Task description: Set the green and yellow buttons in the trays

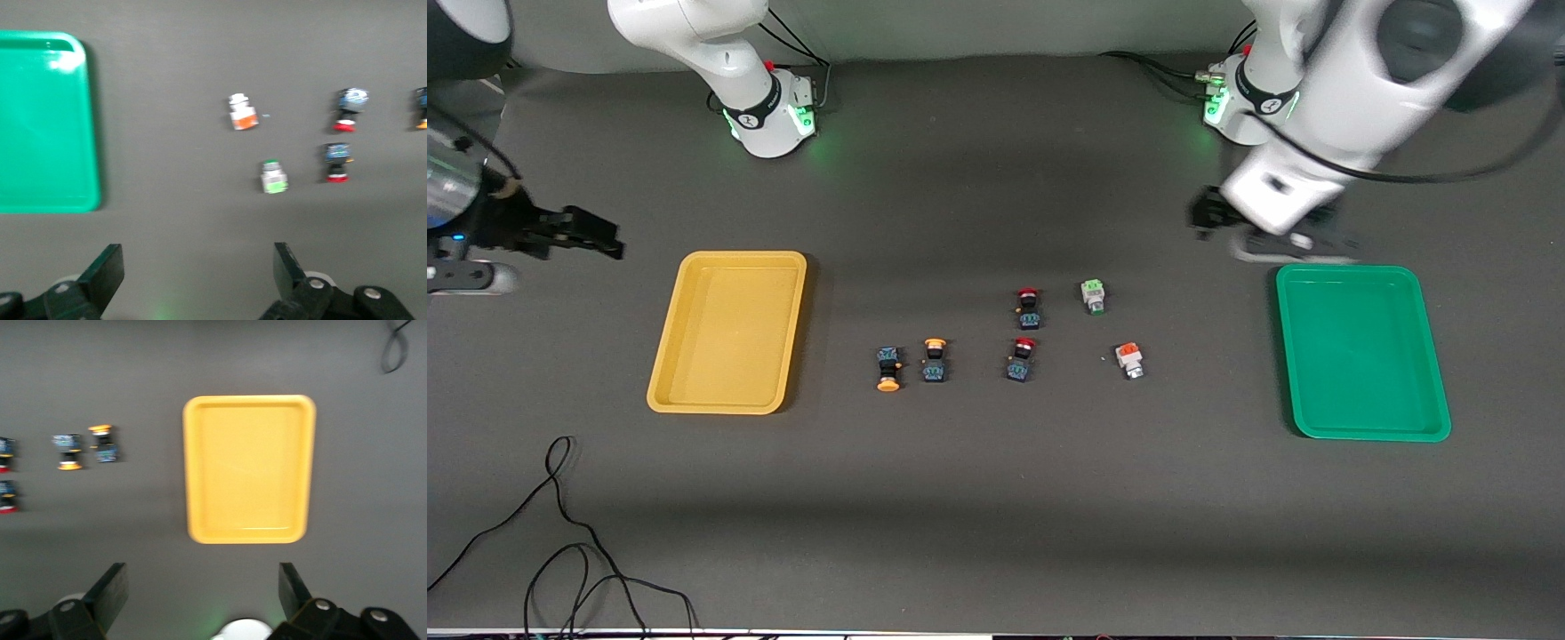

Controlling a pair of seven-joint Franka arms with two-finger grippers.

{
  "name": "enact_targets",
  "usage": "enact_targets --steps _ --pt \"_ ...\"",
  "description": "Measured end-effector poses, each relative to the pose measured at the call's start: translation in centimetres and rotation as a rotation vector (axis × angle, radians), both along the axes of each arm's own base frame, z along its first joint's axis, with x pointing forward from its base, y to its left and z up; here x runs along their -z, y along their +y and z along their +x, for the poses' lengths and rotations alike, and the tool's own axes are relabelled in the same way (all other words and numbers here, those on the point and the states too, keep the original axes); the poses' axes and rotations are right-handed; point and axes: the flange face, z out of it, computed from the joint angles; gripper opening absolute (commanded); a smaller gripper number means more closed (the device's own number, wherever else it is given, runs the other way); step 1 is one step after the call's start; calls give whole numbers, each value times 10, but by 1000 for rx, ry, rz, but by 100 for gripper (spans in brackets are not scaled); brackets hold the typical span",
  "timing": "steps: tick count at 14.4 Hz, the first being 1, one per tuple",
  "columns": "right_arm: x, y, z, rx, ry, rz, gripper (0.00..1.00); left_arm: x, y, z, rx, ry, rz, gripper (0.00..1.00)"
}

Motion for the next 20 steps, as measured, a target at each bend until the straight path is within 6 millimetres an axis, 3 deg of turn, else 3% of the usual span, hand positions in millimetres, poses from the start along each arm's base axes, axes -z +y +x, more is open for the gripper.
enact_targets --steps 2,3,6,8,10,13,15,17,19,20 --pt "8 37 -1 1 20 16 100 2 -49 -27 -12 -19 -5 100" --pt "15 56 0 17 29 8 100 4 -64 -36 -16 -22 -6 100" --pt "49 104 12 25 36 -10 99 32 -75 -36 -23 -16 -6 100" --pt "83 123 23 29 35 -2 99 80 -78 -27 -25 -13 -8 100" --pt "127 136 32 35 20 18 99 146 -79 -24 -9 -9 8 100" --pt "198 157 30 41 30 43 99 236 -78 -27 1 -11 29 100" --pt "241 178 27 19 40 29 99 284 -84 -30 2 -10 37 100" --pt "280 203 24 -6 24 15 99 324 -93 -38 7 -3 49 100" --pt "318 218 20 -17 -11 7 99 348 -101 -47 8 9 65 100" --pt "336 219 18 -17 -20 2 99 353 -104 -51 10 14 70 87"
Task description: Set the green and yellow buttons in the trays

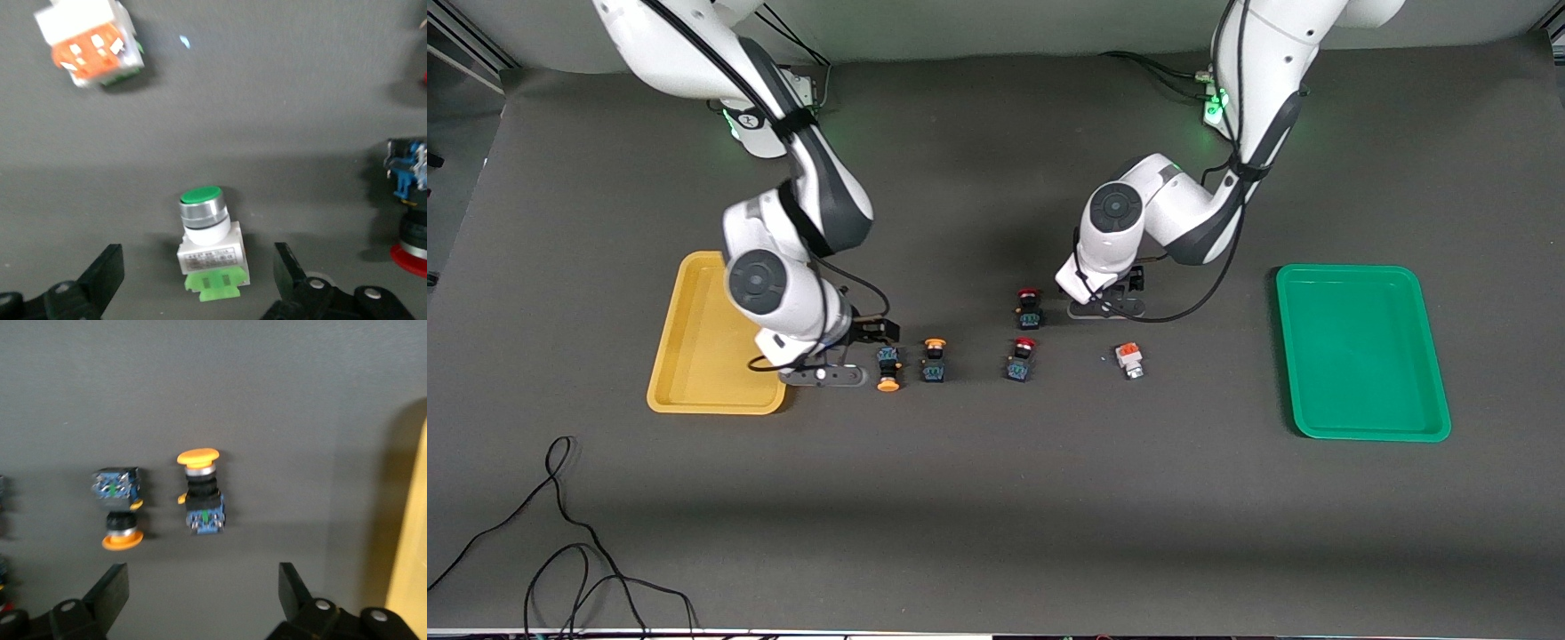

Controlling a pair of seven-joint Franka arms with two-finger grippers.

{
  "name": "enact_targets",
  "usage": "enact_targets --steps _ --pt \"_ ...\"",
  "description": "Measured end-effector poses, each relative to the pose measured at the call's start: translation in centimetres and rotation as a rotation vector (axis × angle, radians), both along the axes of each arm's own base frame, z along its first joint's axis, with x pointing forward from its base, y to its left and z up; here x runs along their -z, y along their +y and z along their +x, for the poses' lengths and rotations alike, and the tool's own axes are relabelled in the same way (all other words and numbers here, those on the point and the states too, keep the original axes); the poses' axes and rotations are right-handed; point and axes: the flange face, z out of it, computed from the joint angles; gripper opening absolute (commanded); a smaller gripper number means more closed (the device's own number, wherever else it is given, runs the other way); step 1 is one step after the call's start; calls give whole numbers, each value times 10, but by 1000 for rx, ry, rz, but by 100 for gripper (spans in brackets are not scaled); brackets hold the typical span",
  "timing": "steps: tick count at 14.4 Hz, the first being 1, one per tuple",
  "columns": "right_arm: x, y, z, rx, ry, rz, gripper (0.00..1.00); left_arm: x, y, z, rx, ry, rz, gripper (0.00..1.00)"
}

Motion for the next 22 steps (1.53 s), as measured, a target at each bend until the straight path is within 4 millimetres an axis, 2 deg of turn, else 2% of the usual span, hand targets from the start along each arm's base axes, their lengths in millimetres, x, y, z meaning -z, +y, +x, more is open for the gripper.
enact_targets --steps 2,3,4,7,9,10,11,12,13,14,15,16,17,18,19,21,22 --pt "27 -2 -1 3 0 -14 99 3 -3 -4 3 4 3 27" --pt "37 0 -2 0 -3 -18 99 3 -4 -4 4 5 4 8" --pt "48 4 -3 -6 -11 -21 99 3 -3 -4 2 5 5 0" --pt "71 11 -5 -18 -30 -28 99 1 -2 1 -11 -2 4 0" --pt "78 10 -5 -17 -35 -31 99 -12 -1 15 -36 -21 -2 0" --pt "81 9 -5 -16 -37 -32 99 -30 4 29 -65 -22 11 0" --pt "83 9 -5 -16 -39 -32 99 -59 13 48 -114 -16 19 0" --pt "86 9 -5 -16 -39 -34 98 -100 24 68 -159 -5 9 0" --pt "88 9 -5 -17 -38 -36 92 -148 38 84 -179 14 -11 0" --pt "91 9 -6 -18 -38 -37 81 -194 60 97 -186 32 -28 0" --pt "94 9 -6 -18 -40 -38 67 -232 91 106 -185 41 -34 0" --pt "96 10 -6 -19 -39 -39 53 -260 128 113 -180 46 -34 0" --pt "97 10 -7 -20 -39 -40 36 -278 170 118 -166 57 -31 0" --pt "97 10 -7 -20 -39 -40 16 -286 213 124 -146 71 -32 0" --pt "97 10 -7 -21 -39 -40 0 -288 258 131 -124 80 -34 0" --pt "96 11 -6 -21 -41 -39 0 -278 347 141 -78 93 -30 0" --pt "94 11 -5 -20 -45 -37 0 -266 381 144 -61 97 -21 0"
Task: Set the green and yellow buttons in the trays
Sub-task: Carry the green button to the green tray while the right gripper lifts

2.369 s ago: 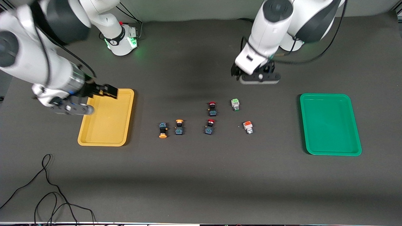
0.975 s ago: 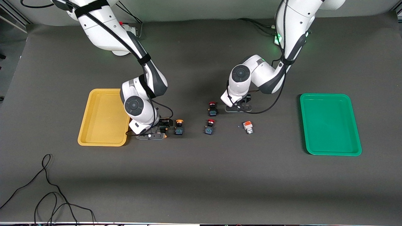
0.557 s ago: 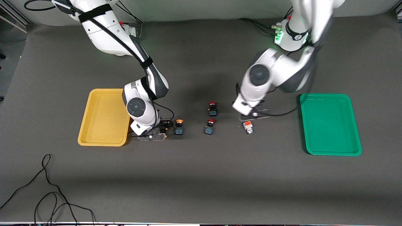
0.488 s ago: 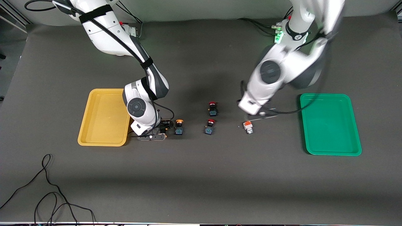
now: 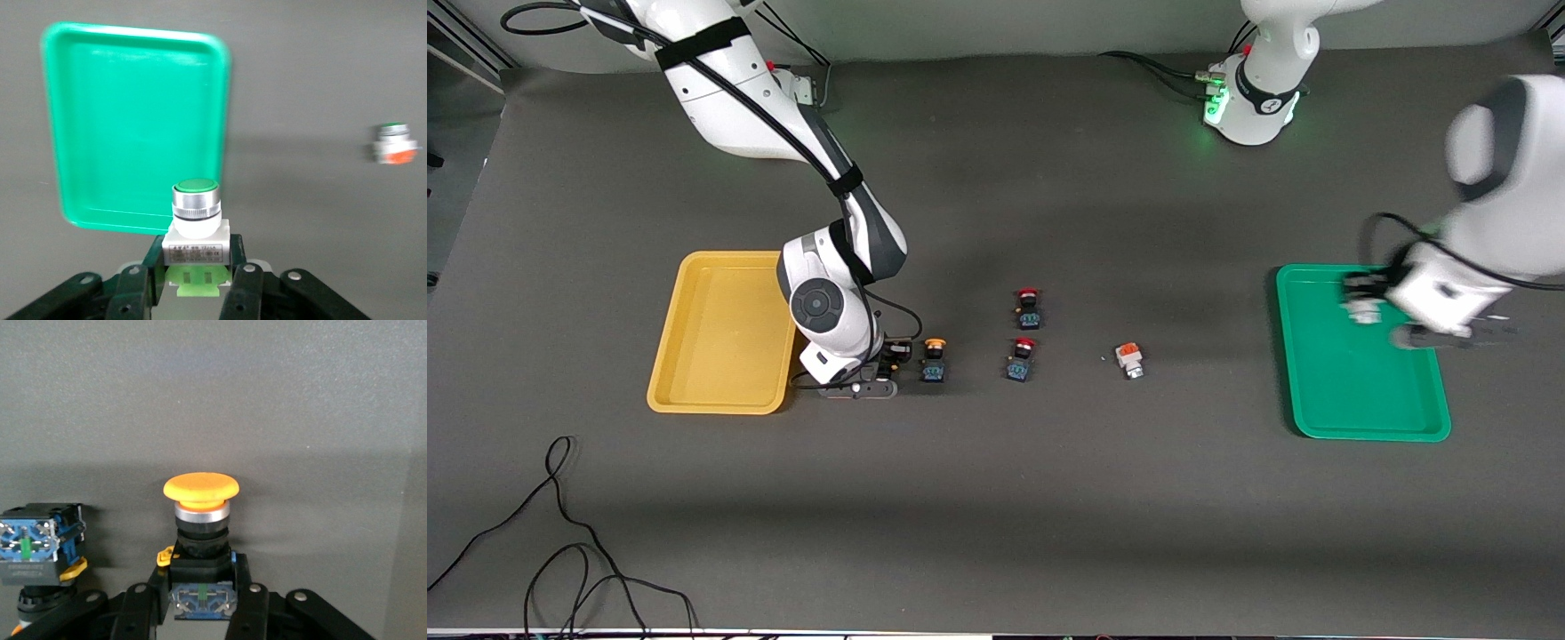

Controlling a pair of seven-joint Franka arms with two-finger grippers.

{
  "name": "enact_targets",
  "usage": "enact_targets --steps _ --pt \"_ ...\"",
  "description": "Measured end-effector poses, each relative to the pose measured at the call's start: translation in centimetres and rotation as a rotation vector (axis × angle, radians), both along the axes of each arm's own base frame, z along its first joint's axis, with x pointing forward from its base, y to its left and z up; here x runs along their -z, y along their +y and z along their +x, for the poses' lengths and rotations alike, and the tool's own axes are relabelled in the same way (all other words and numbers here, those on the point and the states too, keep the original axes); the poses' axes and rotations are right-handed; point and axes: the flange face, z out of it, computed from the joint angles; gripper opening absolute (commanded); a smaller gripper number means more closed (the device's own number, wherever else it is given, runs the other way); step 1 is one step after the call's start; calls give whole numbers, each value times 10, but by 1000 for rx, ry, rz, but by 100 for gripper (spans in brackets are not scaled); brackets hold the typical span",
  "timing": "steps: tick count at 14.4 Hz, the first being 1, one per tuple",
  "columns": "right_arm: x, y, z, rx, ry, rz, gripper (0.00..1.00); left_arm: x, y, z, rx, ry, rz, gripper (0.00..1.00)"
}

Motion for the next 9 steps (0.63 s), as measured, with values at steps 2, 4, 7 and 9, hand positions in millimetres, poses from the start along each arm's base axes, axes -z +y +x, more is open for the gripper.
enact_targets --steps 2,4,7,9 --pt "-14 -2 4 5 2 2 0 42 36 7 20 -26 17 0" --pt "-48 -13 10 21 31 -4 0 111 39 10 53 -56 21 0" --pt "-122 -58 19 -12 76 3 0 215 37 4 97 -49 0 47" --pt "-164 -107 22 -53 99 19 0 248 41 2 119 -28 -1 98"
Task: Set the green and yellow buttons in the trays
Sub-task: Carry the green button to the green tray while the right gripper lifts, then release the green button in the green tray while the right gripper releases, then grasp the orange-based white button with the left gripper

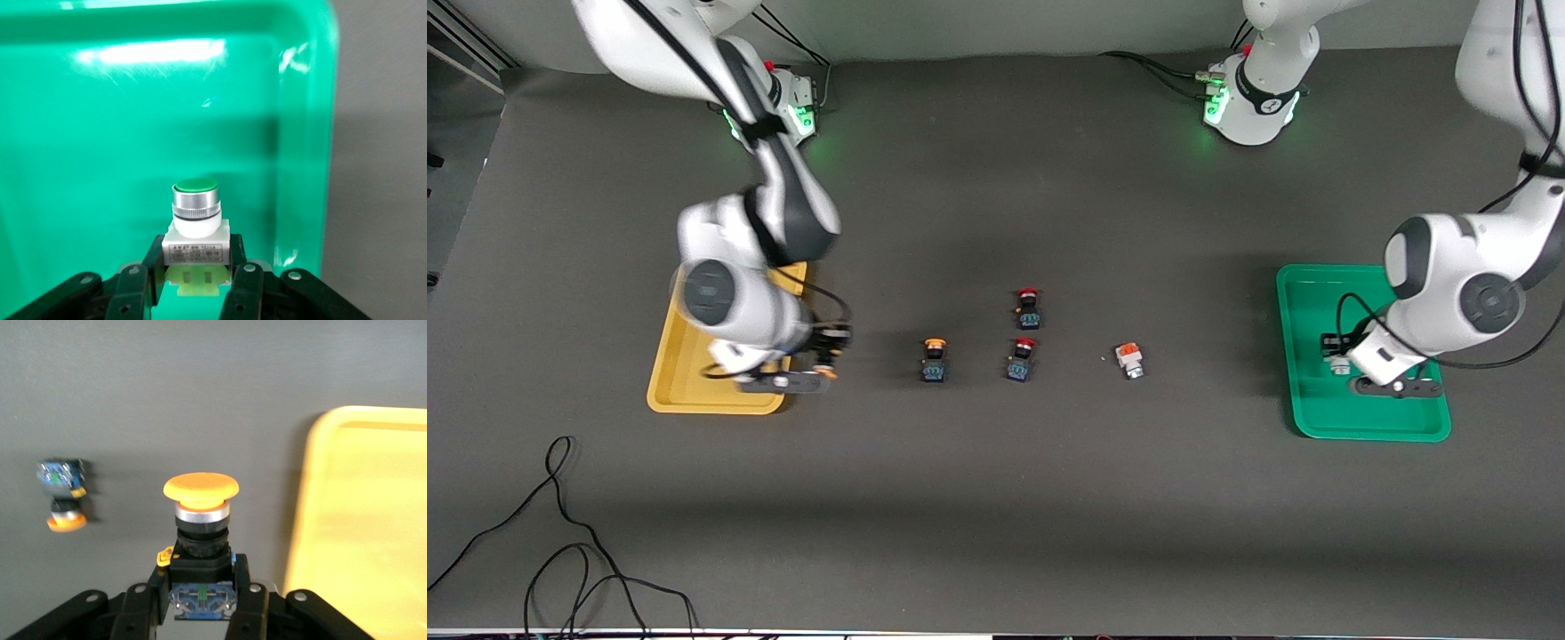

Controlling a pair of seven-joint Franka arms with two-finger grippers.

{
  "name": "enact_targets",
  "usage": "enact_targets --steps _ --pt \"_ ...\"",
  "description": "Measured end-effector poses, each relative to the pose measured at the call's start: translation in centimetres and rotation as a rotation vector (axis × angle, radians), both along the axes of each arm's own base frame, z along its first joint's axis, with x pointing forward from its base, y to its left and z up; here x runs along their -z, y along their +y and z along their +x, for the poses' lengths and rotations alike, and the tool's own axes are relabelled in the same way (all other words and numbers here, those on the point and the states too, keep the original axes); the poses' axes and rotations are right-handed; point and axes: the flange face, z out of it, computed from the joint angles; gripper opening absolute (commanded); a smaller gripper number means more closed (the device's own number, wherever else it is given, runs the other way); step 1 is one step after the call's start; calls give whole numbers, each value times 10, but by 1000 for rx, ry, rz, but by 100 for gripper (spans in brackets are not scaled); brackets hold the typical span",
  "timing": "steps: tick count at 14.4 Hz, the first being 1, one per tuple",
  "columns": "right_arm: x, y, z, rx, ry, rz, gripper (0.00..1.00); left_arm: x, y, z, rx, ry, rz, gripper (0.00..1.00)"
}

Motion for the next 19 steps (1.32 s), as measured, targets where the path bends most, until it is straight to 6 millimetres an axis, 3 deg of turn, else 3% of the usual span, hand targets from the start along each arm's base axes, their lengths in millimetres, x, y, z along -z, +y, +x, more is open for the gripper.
enact_targets --steps 2,3,5,7,9,10,12,13,15,17,18,19 --pt "-18 -55 -1 -43 8 20 0 -5 3 5 6 -6 10 100" --pt "-14 -82 -4 -70 15 28 0 -18 6 11 4 -4 21 100" --pt "11 -126 -14 -113 9 29 0 -71 15 28 -13 20 57 100" --pt "49 -157 -31 -145 -35 14 0 -146 16 46 -33 28 84 100" --pt "81 -170 -51 -164 -54 -5 0 -200 -5 58 -30 -5 59 100" --pt "90 -173 -57 -165 -55 -13 0 -206 -22 60 -14 -9 41 100" --pt "99 -174 -62 -157 -54 -16 0 -189 -72 62 19 16 11 100" --pt "101 -175 -63 -142 -54 -7 0 -174 -107 63 13 30 2 100" --pt "109 -174 -64 -98 -53 18 0 -144 -194 59 -18 24 0 100" --pt "118 -171 -65 -86 -50 18 0 -127 -285 39 -58 -1 4 100" --pt "122 -170 -64 -87 -51 13 25 -125 -314 30 -75 -14 4 100" --pt "125 -170 -64 -89 -52 7 61 -126 -335 23 -99 -31 1 100"
